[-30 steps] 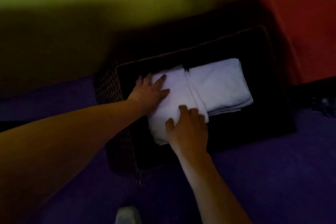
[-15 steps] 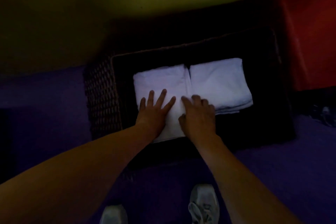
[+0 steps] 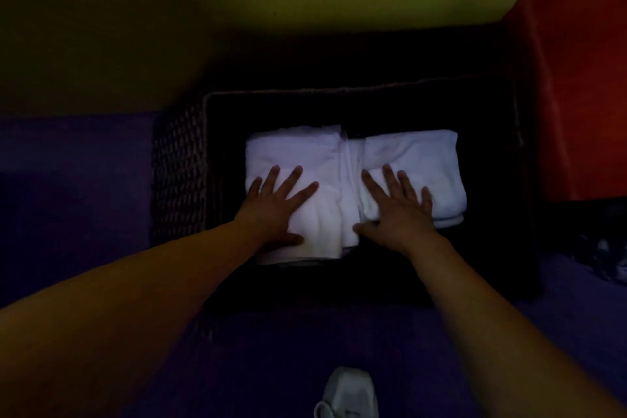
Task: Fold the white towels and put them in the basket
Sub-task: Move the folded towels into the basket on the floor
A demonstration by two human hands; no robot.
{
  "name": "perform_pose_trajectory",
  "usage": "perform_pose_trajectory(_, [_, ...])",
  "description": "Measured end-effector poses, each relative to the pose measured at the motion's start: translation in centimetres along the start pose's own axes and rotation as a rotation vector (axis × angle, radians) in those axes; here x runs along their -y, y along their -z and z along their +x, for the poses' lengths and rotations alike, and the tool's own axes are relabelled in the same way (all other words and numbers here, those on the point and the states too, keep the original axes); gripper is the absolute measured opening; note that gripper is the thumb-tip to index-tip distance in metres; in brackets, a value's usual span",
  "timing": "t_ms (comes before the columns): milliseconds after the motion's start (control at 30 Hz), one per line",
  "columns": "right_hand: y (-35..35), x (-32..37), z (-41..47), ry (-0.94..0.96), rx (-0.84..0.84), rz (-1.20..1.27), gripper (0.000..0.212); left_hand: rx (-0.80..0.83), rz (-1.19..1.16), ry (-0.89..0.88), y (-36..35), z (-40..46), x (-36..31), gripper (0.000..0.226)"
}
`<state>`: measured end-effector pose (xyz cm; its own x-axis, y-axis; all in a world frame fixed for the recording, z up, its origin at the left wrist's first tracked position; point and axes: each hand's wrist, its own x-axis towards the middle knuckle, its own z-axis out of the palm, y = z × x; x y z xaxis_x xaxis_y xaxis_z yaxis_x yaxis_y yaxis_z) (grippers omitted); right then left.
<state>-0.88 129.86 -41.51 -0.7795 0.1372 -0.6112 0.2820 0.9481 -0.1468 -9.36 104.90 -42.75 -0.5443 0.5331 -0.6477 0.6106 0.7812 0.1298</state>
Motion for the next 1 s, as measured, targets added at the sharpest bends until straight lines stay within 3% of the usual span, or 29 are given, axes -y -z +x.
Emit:
perform_pose_trajectory(300, [1.0,1.2,0.5,0.015,0.026,-0.087,0.104,-0.03,0.07,0.053,0.5,-1.2,-1.9,0.113])
perform_pose_trajectory(433, [1.5,1.6,0.0,0.015,-0.032,-0.106,0.096,-0.114,0.13,0.018,2.3,-3.2,-2.9,0.095])
perform_pose_trajectory(500, [1.9,1.9,-0.4,0.01,-0.085,-0.109,0.089,-0.249,0.16,-0.035,3.3,-5.3,-3.3,0.077])
perform_pose_trajectory(600, [2.8,2.7,-1.1,0.028,-0.218,-0.108,0.076,-0.577,0.096,-0.097,3.8,-9.9,-3.2,0.058])
perform_pose_trajectory(733, [4.2,4.7,-2.7,0.09,-0.358,0.038,0.061,-0.927,-0.167,0.108,1.6,-15.9,-0.4,0.053])
perform_pose_trajectory(800, [4.7,6.3,-3.5,0.159,-0.435,0.07,0.055,-0.893,-0.236,0.23,-0.9,-17.5,2.4,0.048])
perform_pose_trajectory(933, [6.1,10.2,-4.9,0.323,-0.675,0.155,0.039,-0.509,-0.401,0.408,-7.1,-17.4,8.4,0.046])
perform_pose_trajectory(1000, [6.3,12.6,-5.9,0.408,-0.733,0.187,0.036,-0.403,-0.49,0.548,-10.3,-17.3,10.8,0.051])
